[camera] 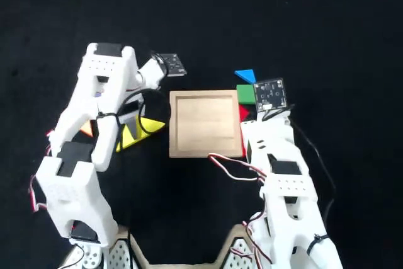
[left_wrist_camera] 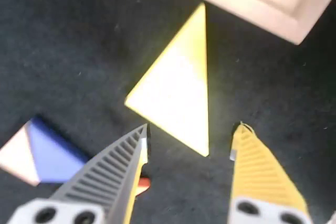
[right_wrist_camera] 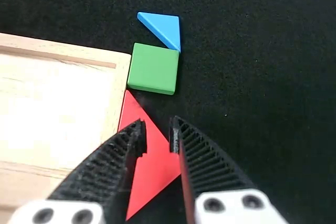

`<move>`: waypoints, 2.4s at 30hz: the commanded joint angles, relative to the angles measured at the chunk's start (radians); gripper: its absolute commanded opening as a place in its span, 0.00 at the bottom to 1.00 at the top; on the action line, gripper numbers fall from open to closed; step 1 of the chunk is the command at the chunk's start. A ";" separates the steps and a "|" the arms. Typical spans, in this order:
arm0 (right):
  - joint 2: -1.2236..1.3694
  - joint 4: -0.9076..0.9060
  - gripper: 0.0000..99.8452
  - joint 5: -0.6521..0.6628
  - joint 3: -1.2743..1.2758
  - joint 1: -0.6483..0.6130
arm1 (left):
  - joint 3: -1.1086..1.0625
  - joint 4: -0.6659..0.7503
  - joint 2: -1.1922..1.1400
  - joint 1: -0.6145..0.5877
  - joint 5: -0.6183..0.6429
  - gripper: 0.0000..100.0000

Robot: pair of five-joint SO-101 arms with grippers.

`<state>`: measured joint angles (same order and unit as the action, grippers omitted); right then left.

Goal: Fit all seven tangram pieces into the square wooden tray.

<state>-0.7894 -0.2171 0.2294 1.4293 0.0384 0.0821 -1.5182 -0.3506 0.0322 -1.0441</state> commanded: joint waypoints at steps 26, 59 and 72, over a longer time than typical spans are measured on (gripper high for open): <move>0.002 0.021 0.09 0.008 -0.062 0.017 | 0.154 0.009 -0.078 -0.041 -0.002 0.45; 0.004 0.021 0.09 0.009 -0.059 -0.025 | 0.272 0.091 -0.368 -0.048 -0.091 0.45; 0.004 0.021 0.09 0.009 -0.058 -0.025 | 0.291 0.086 -0.411 -0.054 -0.140 0.38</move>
<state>-0.7894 -0.2171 0.2294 1.4277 0.0276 0.3736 -1.4246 -0.7495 -0.0046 -1.1653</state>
